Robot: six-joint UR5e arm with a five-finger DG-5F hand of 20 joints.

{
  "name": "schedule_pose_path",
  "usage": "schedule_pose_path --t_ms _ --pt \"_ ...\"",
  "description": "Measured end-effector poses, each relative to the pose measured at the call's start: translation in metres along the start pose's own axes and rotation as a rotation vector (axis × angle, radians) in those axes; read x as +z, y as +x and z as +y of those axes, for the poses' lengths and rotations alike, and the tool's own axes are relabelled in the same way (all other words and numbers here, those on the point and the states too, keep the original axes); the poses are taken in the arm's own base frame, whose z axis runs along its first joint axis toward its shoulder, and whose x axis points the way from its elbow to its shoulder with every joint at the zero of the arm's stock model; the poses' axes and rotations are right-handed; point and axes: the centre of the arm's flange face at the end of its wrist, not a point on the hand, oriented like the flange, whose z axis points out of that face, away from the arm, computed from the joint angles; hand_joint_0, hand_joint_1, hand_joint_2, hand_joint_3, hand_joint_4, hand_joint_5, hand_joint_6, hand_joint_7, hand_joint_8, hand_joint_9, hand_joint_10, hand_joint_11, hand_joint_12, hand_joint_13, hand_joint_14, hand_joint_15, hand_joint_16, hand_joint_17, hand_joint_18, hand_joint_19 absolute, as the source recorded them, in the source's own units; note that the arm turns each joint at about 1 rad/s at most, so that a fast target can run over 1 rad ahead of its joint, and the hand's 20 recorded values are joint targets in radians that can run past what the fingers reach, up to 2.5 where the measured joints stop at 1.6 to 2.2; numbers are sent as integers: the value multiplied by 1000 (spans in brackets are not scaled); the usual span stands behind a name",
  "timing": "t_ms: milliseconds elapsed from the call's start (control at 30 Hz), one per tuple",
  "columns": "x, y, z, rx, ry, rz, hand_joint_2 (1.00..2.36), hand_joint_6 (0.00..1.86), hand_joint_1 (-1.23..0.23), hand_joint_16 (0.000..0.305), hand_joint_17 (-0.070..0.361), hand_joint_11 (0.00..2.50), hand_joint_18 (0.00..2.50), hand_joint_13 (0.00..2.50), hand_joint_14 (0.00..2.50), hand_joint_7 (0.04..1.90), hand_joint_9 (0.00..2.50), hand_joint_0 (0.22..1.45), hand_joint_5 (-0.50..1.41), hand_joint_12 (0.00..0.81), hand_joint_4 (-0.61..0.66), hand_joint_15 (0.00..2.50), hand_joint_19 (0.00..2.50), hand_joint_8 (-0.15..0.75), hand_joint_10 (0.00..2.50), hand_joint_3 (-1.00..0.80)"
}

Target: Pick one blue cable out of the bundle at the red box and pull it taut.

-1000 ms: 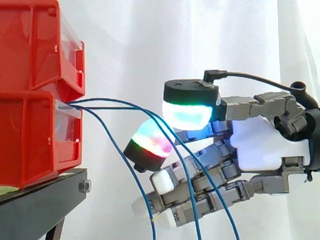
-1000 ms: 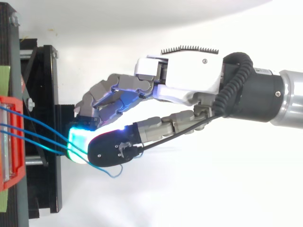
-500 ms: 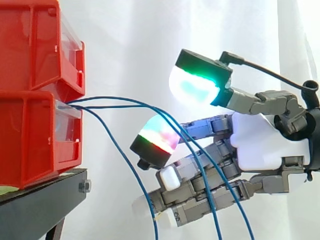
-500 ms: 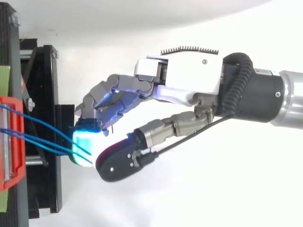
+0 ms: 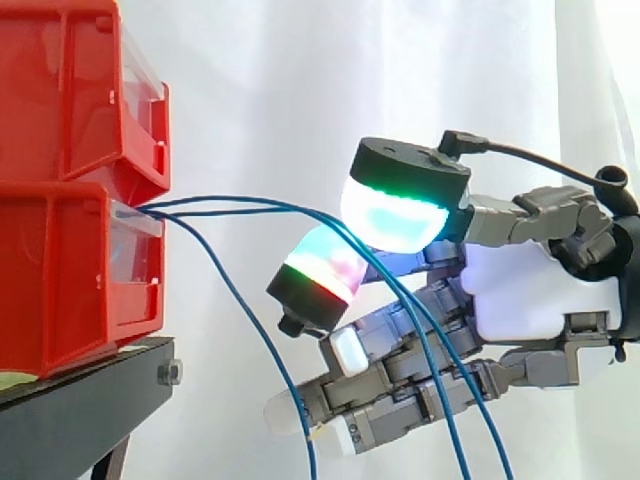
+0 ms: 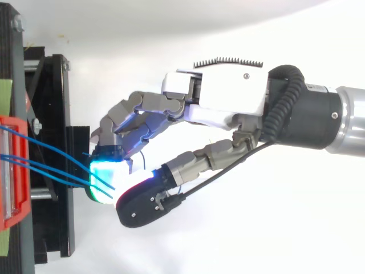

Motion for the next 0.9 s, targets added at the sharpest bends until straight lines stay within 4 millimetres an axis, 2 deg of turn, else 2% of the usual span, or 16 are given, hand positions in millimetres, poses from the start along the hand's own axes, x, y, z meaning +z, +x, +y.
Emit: schedule_pose_path --t_ms 100,267,433,767,900 --pt "0 0 0 1 0 0 1014 939 -706 53 120 817 348 333 6 954 785 593 -178 381 -22 206 162 291 11 -240" --pt "0 0 0 4 0 0 1009 926 -652 61 138 746 326 312 5 952 781 571 -170 415 -33 203 163 297 9 -185" --pt "0 0 0 6 0 0 1004 915 -628 65 147 534 300 287 4 932 754 562 -160 426 -79 160 140 273 7 -96" --pt "0 1 0 2 2 0 1006 896 -694 64 143 460 309 277 3 972 730 574 -149 414 -112 135 100 263 6 -23" --pt "0 1 0 -1 3 1 1007 895 -716 63 142 302 289 223 2 965 614 574 -149 407 -119 95 71 254 7 -13"
